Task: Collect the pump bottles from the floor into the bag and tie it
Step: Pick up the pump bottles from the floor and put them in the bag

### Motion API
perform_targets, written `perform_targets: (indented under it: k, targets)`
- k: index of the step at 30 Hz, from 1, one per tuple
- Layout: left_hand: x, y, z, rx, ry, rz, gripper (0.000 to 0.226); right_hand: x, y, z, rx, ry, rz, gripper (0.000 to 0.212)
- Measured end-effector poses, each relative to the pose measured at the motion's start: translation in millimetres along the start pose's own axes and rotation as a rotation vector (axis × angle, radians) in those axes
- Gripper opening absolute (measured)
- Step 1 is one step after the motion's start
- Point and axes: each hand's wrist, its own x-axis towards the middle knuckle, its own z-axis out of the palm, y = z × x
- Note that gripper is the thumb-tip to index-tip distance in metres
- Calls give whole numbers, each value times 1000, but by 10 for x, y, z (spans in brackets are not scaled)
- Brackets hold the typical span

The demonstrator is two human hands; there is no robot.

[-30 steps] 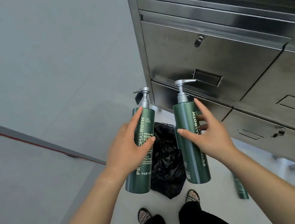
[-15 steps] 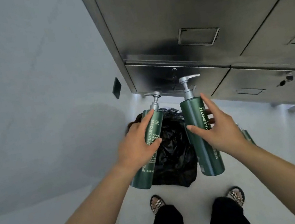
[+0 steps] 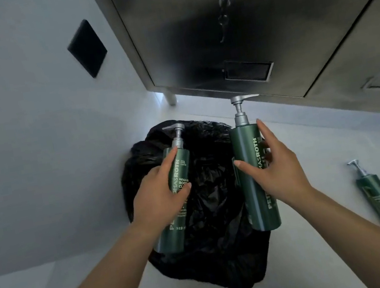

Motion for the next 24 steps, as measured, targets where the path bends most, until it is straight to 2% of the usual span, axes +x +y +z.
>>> perform_targets:
  k: [4, 8, 11, 14, 18, 24]
  targets:
    - [280, -472, 607, 64, 75, 63, 86, 498, 648, 344, -9, 64, -107, 93]
    - [500, -718, 1131, 214, 65, 182, 86, 842, 1113, 527, -34, 92, -200, 92]
    - [552, -751, 1556, 221, 27, 243, 85, 915, 1357, 613, -35, 101, -224, 92]
    - [476, -680, 1723, 135, -17, 189, 84, 830, 1447, 617, -24, 93, -185, 92]
    - [329, -625, 1786, 54, 31, 149, 84, 634, 1489, 676, 10, 51, -134, 93]
    - [346, -877, 2047, 253, -53, 128, 86, 730, 1635, 584, -83, 57, -154, 92]
